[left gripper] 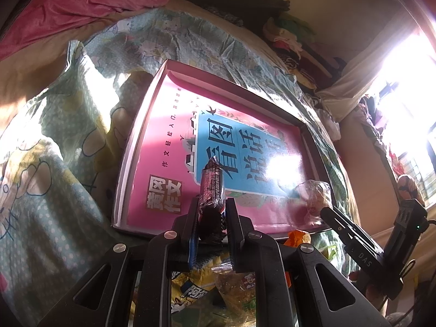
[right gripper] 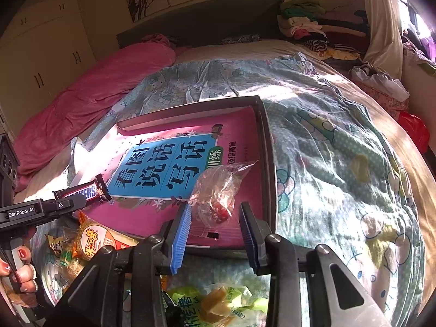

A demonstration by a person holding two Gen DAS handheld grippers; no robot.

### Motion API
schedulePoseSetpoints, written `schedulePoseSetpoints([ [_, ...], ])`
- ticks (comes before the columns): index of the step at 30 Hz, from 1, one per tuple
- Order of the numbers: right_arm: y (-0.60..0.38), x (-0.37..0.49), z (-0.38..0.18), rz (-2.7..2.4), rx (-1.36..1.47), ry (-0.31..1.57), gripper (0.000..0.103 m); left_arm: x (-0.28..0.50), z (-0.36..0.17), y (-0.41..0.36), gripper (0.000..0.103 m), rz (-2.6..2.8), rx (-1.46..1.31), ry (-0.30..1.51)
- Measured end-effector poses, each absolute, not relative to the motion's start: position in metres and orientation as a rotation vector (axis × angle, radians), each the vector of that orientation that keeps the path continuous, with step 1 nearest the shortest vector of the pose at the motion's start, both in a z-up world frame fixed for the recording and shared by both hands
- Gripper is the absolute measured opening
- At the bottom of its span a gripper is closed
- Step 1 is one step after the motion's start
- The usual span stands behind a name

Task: Organize snacks
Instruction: 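Lift and carry the Snickers bar and candy bag over the pink tray with both tools, then open the left tool to drop the Snickers while the right tool releases the candy bag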

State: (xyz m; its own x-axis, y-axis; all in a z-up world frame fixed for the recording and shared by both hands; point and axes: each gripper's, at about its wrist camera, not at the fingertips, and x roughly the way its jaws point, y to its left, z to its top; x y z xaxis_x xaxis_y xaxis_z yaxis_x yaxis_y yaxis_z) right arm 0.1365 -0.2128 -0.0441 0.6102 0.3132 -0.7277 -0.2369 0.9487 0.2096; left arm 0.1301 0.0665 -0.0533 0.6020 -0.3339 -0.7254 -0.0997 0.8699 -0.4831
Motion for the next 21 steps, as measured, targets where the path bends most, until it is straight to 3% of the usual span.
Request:
schedulePoseSetpoints([
  [12,-0.222,0.134,-0.039,0.304,0.132,0.844,0.042,0.137,-0.055,0.067,0.025,-0.103,-0.487,0.937],
  [16,-0.224,0.132,-0.037,0.301,0.138,0.838,0.046,0.139,-0.050,0.066,0.044,-0.090,-0.469,0.932],
  [21,-0.228,0.131,-0.034,0.298,0.151,0.830,0.046,0.140,-0.046,0.070,0.046,-0.091,-0.475,0.924],
])
